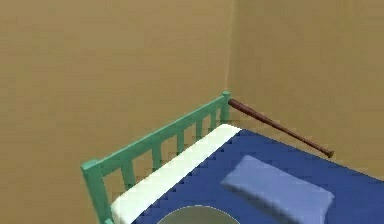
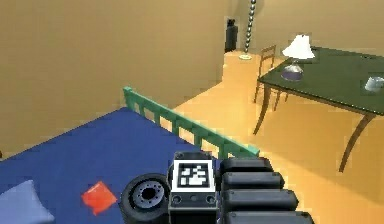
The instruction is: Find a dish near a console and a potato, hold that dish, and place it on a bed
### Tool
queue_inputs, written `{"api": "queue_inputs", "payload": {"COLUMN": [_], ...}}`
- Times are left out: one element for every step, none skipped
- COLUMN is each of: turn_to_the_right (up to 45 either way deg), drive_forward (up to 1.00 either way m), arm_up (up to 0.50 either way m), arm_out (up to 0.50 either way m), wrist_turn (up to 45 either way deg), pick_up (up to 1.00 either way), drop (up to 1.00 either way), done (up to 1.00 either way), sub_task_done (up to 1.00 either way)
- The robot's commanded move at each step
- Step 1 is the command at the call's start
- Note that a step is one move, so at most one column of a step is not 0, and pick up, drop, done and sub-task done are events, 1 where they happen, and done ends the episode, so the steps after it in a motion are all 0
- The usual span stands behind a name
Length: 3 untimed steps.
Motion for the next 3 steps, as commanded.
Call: {"api": "queue_inputs", "payload": {"turn_to_the_right": [-3.0, 9.0, -36.0], "drive_forward": [0.0, 0.0, 0.0], "arm_up": [0.0, 0.0, 0.0], "arm_out": [0.0, 0.0, 0.0], "wrist_turn": [0.0, 0.0, 0.0], "pick_up": [0.0, 0.0, 0.0], "drop": [0.0, 0.0, 0.0], "done": [0.0, 0.0, 0.0], "sub_task_done": [0.0, 0.0, 0.0]}}
